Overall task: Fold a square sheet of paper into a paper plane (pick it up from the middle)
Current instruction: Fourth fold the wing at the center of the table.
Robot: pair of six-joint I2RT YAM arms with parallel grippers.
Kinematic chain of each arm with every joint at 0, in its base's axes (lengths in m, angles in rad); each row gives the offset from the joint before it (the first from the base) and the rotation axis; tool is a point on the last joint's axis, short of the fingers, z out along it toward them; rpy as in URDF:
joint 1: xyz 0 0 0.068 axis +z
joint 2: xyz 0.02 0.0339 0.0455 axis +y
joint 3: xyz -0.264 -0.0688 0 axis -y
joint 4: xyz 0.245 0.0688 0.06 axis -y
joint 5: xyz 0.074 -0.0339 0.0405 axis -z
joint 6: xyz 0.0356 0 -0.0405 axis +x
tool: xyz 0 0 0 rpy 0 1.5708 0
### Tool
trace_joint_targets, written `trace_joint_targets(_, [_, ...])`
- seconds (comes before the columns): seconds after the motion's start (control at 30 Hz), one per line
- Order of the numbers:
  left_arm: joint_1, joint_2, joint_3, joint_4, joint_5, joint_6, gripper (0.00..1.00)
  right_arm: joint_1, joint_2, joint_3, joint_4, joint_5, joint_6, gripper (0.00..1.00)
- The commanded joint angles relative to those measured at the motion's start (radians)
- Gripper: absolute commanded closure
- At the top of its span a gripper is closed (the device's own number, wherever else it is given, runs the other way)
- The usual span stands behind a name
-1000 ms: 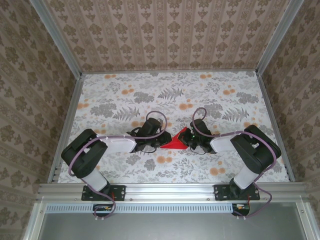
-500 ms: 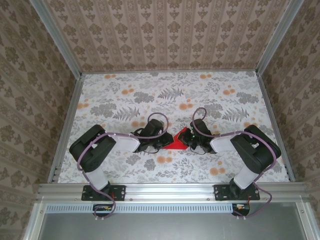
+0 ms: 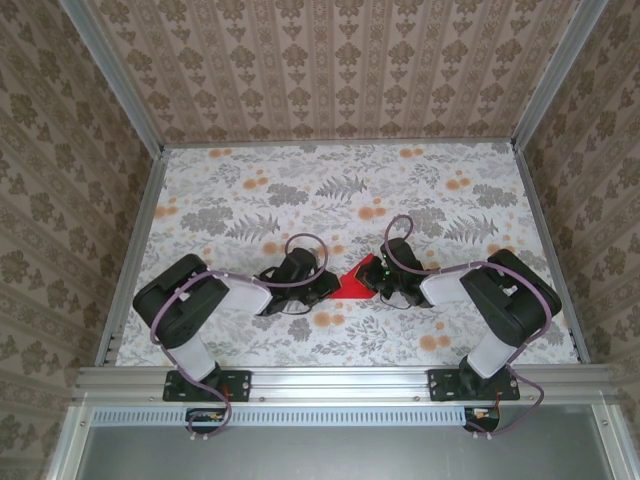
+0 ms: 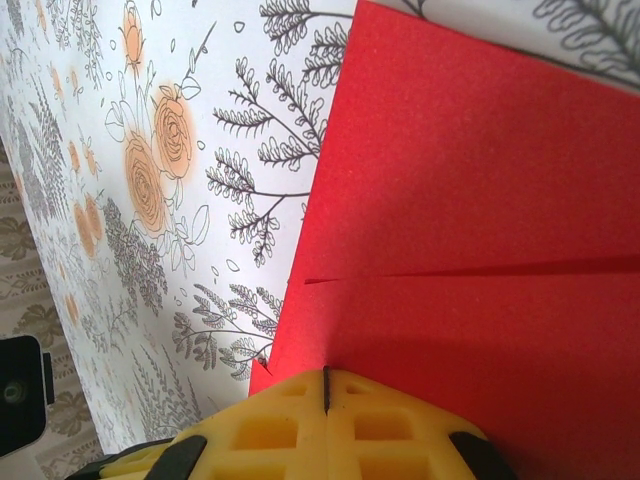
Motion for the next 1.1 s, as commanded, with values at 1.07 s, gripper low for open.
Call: trace_joint_targets(1.07, [-0.008,-0.089,0.117,-0.247,0.029,0.181,1.00,-0.031,0.068,-0.040,-0.217,0.061,-0.034,1.00])
